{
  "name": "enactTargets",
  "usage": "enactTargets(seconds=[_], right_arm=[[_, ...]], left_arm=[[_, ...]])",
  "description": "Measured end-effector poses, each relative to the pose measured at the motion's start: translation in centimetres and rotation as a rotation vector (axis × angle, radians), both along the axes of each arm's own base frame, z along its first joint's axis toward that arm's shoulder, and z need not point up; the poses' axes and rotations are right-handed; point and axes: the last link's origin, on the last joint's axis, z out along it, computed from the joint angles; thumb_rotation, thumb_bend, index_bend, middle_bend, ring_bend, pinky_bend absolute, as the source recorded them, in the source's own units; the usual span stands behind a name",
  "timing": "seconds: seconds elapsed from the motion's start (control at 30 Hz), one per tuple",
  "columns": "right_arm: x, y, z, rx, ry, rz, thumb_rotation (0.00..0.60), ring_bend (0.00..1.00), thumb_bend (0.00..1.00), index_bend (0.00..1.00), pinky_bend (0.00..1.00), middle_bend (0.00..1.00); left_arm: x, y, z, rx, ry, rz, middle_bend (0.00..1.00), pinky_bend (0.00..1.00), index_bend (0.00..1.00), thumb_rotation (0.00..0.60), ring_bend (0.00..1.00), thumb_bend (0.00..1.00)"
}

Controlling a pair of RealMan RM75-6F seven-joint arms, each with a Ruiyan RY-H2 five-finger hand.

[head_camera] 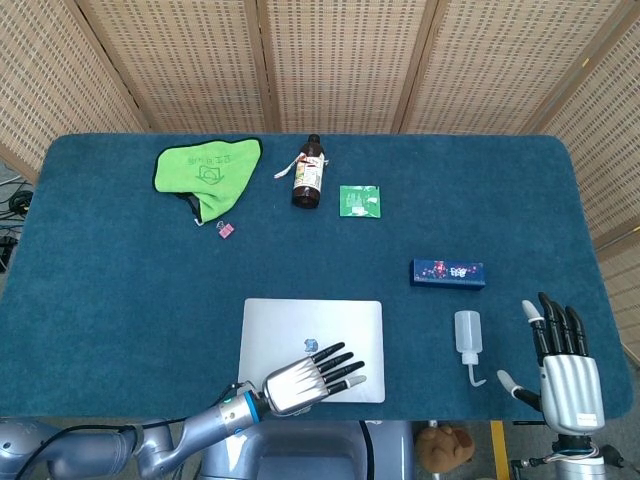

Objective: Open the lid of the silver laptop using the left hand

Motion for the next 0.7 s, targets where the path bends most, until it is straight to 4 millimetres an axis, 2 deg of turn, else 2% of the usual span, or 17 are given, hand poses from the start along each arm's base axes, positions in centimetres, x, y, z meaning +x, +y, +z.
enactTargets(seconds=[0.37,0.5,0.6,0.7], right_arm=[[-0.1,-0.1,0.0,0.005,-0.005,-0.003,0.6,0.0,0.0,0.0,0.0,0.0],[-0.1,-0.1,0.1,0.005,-0.005,-0.004,0.6,0.0,0.0,0.0,0.0,0.0],[-0.1,-0.1,0.1,0.005,-0.007,-0.004,0.6,0.0,0.0,0.0,0.0,0.0],[-0.1,-0.1,0.0,0.007,-0.007,-0.004,0.6,0.0,0.0,0.0,0.0,0.0]], left_arm=[[0.1,0.4,-1.3,0.022,0.019,0.002,0.0,0.0,0.0,0.6,0.0,0.01],[0.0,0.6,-1.5,0.031,0.025,0.012,0.0,0.0,0.0,0.6,0.0,0.18],[-0.1,0.8,-1.5,0.039,0.028,0.029,0.0,0.0,0.0,0.6,0.0,0.26],[-0.2,1.0,-1.3,0.045,0.023,0.038,0.0,0.0,0.0,0.6,0.0,0.31]])
